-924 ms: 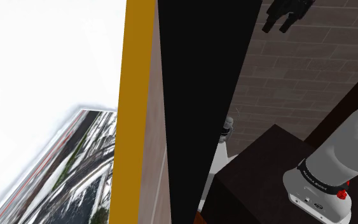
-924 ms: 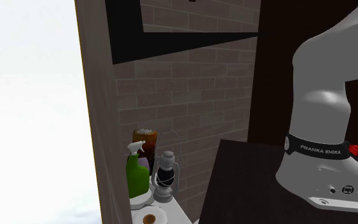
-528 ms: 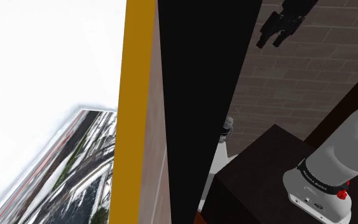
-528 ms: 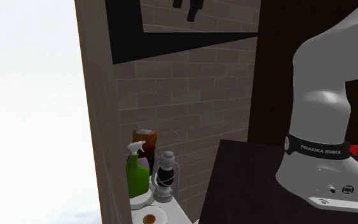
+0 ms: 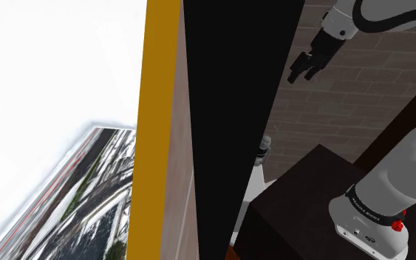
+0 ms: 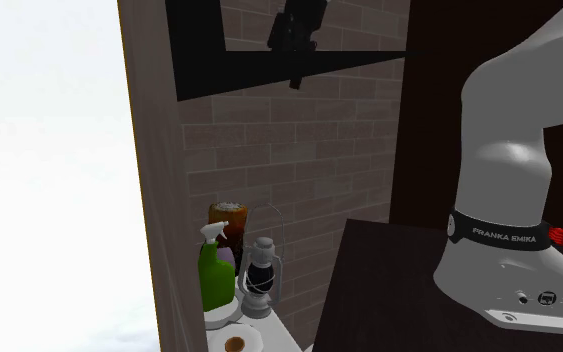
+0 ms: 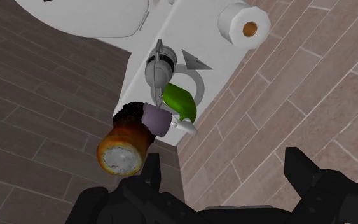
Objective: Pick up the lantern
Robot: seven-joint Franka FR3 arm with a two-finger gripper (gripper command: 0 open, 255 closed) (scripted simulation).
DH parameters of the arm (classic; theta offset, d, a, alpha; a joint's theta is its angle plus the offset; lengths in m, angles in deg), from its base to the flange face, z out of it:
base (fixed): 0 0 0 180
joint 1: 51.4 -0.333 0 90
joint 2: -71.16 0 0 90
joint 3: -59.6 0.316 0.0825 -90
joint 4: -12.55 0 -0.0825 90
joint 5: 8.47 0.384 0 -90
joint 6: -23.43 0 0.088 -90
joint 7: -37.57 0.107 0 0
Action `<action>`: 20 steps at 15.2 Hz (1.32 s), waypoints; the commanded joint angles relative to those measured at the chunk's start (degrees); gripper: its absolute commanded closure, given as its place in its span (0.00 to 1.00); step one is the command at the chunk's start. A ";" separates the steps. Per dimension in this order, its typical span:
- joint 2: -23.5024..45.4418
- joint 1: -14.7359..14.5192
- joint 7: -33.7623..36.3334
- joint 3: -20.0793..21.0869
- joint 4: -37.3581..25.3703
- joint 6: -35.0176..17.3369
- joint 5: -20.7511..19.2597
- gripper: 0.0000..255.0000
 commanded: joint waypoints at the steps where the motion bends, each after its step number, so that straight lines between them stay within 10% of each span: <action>1: 0.65 0.17 -0.92 -0.72 3.62 -4.31 -0.23 0.00; 13: 20.82 -2.50 -10.84 -9.63 13.56 -33.71 1.64 0.00; 17: 31.63 -9.51 -19.05 -16.66 13.45 -44.16 9.14 0.00; 20: 38.97 -20.18 -30.90 -25.03 11.86 -49.30 23.07 0.00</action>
